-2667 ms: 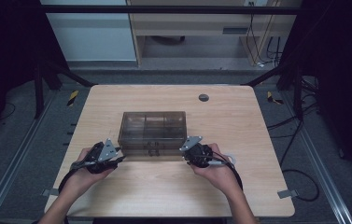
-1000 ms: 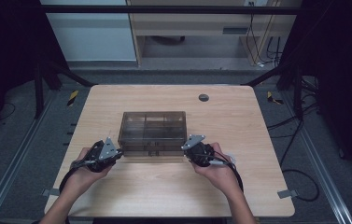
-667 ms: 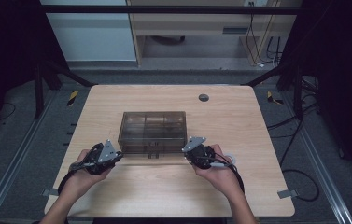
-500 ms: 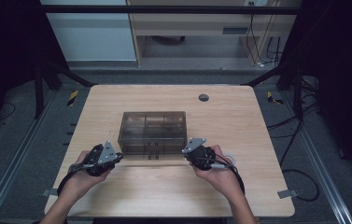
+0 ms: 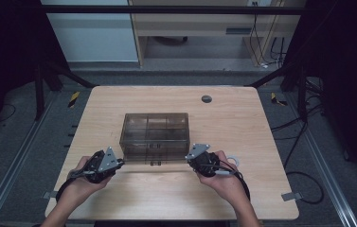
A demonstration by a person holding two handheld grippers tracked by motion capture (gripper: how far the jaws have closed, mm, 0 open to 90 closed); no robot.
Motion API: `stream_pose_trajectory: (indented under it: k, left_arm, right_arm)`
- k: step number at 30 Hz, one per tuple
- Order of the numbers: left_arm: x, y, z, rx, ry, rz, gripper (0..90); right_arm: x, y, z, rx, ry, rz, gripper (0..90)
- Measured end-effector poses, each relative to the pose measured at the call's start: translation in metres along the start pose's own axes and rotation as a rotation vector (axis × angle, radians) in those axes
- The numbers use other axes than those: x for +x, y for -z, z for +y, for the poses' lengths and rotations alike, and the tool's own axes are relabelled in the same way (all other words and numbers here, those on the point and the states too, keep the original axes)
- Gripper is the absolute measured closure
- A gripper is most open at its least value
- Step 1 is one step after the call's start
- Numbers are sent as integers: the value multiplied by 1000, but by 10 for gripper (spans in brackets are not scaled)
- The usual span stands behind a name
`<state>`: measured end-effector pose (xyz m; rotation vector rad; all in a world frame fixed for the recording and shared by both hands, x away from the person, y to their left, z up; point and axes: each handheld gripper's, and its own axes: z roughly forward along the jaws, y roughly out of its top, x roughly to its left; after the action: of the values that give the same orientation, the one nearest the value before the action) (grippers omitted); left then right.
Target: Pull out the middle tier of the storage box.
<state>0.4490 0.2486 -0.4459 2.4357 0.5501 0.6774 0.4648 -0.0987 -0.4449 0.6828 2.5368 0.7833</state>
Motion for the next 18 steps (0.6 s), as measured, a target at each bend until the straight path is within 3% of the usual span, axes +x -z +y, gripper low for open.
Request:
stream_pose_trajectory:
  k: [18]
  left_arm:
    - [-5,3,-1,19,-16,-13,836]
  right_arm:
    - [4,2,-3,9,14,14,869]
